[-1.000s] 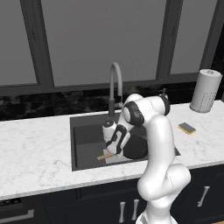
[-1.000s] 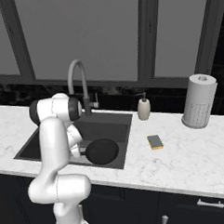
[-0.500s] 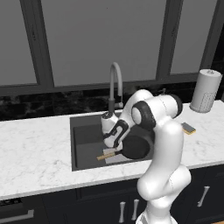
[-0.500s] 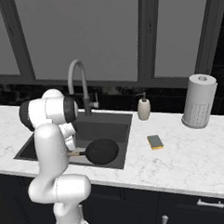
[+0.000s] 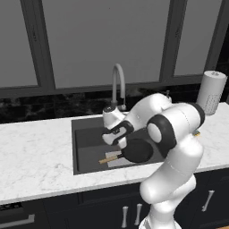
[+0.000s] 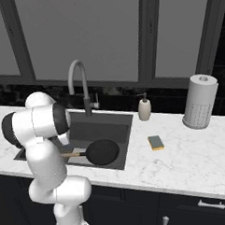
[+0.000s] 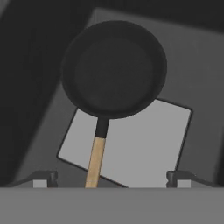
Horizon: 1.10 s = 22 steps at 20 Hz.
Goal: Pick the pan and sponge and place them into the sink. Then turn on the water.
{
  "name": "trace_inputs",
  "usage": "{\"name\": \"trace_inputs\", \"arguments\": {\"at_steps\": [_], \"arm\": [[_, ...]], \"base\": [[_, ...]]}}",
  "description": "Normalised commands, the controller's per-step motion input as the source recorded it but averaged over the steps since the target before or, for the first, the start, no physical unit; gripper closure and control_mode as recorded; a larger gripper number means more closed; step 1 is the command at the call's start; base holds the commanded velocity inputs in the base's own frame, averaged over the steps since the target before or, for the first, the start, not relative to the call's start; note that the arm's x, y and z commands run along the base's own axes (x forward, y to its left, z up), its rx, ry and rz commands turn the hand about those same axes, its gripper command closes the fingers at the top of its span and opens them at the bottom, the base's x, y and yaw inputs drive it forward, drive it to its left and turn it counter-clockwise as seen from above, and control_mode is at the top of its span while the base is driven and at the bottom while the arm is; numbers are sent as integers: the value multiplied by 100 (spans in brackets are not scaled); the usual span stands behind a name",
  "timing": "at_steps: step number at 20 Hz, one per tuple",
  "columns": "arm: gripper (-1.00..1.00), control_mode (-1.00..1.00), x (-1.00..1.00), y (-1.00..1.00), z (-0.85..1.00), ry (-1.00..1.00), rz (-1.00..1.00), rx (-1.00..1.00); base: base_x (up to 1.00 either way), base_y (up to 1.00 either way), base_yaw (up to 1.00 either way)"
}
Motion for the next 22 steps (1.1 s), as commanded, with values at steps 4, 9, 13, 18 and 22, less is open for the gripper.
{"name": "trace_inputs", "arguments": {"at_steps": [4,9,13,18,22], "arm": [[-100,-100,-60,-1,64,0,0,-3],[-100,-100,-67,-5,59,0,3,-4],[-100,-100,-64,-26,66,0,12,-2],[-100,-100,-80,-55,77,0,23,0],[-100,-100,-96,-59,62,0,32,-2]], "base": [[0,0,0],[0,0,0],[0,0,0],[0,0,0],[0,0,0]]}}
